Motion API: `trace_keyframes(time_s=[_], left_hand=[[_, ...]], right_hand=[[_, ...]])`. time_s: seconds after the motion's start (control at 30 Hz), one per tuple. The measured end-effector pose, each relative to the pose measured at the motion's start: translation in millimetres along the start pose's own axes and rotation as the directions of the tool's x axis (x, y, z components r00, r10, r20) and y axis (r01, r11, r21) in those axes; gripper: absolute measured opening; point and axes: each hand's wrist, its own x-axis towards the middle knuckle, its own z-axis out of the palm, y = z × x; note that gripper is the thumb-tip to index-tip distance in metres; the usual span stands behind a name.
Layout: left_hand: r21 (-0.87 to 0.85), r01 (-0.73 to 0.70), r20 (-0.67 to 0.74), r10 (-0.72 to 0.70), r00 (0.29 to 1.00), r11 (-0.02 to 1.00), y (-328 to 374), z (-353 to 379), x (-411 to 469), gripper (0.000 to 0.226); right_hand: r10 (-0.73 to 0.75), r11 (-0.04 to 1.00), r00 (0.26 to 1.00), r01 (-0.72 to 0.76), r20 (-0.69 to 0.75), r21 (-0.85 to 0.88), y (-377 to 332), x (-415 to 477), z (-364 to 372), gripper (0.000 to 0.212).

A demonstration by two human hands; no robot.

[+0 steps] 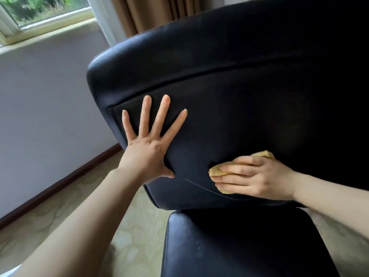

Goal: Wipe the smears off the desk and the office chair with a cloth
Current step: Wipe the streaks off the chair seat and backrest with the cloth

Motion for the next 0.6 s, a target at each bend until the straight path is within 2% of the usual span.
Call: trace_keyframes(time_s=[0.07, 0.13, 0.2, 0.3, 0.4, 0.53, 0.6], left_hand=[[-0.015, -0.005, 0.017, 0.005, 1.0, 1.0, 3.1, -3.2, 0.4, 0.168], [-0.035, -0.008, 0.026, 0.008, 1.0, 0.999, 4.9, -7.0, -1.7, 0.165], [-0.023, -0.034, 0.016, 0.035, 0.999, 0.999, 6.0, -12.0, -0.4, 0.16], [0.015, -0.029, -0.044, 0.03, 0.999, 0.999, 1.9, -13.7, -12.3, 0.148], [-0.061, 0.115, -0.082, -0.12, 0.989, 0.991, 4.9, 0.6, -39.9, 0.132], [-0.208, 0.284, -0.052, -0.301, 0.952, 0.936, 23.2, 25.3, -68.3, 0.122], [-0.264, 0.326, -0.054, -0.351, 0.935, 0.908, 33.7, 34.9, -70.7, 0.117]], right_hand=[[-0.068, 0.996, 0.996, 0.071, 0.062, -0.049, 9.4, 1.6, -11.7, 0.046], [-0.084, 0.993, 0.995, 0.088, 0.057, -0.077, 23.4, 12.3, -22.0, 0.044], [-0.022, 0.998, 1.0, 0.02, -0.021, -0.065, 38.0, 30.9, -30.5, 0.031], [0.072, 0.996, 0.992, -0.076, -0.106, -0.041, 44.9, 72.5, -31.2, 0.026], [0.085, 0.996, 0.99, -0.087, -0.112, -0.017, 29.4, 100.5, -18.0, 0.025], [0.088, 0.995, 0.994, -0.084, -0.059, 0.056, 4.8, 104.2, 7.1, 0.026], [-0.031, 0.997, 0.998, 0.027, 0.058, 0.075, -6.5, 94.1, 19.7, 0.032]])
